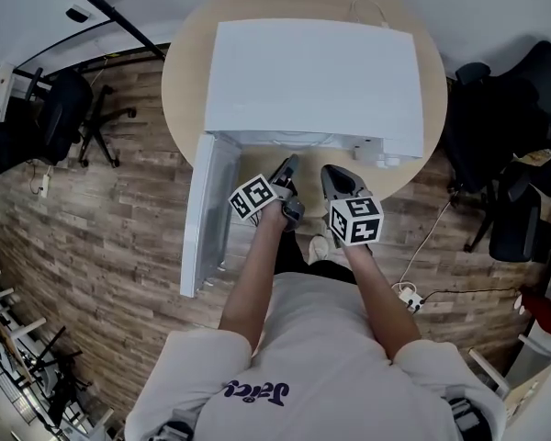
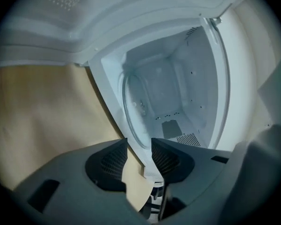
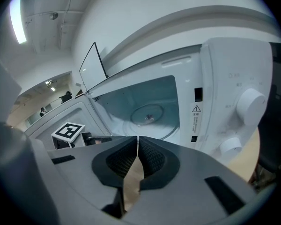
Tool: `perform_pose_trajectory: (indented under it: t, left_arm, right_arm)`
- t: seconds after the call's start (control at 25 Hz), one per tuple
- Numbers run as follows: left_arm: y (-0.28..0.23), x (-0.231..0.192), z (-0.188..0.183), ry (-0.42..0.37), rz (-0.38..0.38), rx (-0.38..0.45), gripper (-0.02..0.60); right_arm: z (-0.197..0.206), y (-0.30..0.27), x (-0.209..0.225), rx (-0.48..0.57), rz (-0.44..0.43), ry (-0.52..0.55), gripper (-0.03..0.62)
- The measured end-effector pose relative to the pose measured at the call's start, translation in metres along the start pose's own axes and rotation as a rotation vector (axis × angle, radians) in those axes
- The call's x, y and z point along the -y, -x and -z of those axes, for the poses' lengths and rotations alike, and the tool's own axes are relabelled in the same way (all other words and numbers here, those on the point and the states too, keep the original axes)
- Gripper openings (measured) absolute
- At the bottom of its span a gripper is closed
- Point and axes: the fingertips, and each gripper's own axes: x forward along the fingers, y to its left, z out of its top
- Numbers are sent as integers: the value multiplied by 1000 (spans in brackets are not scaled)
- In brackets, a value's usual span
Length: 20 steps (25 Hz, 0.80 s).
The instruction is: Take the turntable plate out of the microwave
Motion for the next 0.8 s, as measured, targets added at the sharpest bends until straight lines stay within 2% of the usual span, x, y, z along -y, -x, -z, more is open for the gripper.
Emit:
perform_pose_trajectory:
  t: [0.08, 0.16, 0.28, 0.48, 0.52, 0.6, 0.8]
  left_arm:
    - [-6, -2, -6, 64, 18, 26, 165]
    - [-12, -4, -14, 144, 46, 65, 216]
    - [-17, -12, -25, 247, 55, 123, 221]
    - [-30, -23, -23, 310, 8, 58, 218]
    - [-29, -23, -23, 316, -3, 55, 199]
    - [-27, -24, -23, 325, -21, 61, 87]
    - [-28, -22, -23, 347, -22, 79, 41]
  right_arm:
    - [3, -2, 4, -10, 10, -13, 21]
    - [4, -5, 7, -16, 17, -27, 21]
    - [5, -9, 10, -20, 26, -53, 21]
    - [2, -15, 16, -13, 45, -94, 21]
    - [2, -15, 16, -14, 47, -100, 21]
    - [5, -14, 16, -17, 51, -112, 21]
    - [9, -12, 20, -20, 57, -131, 21]
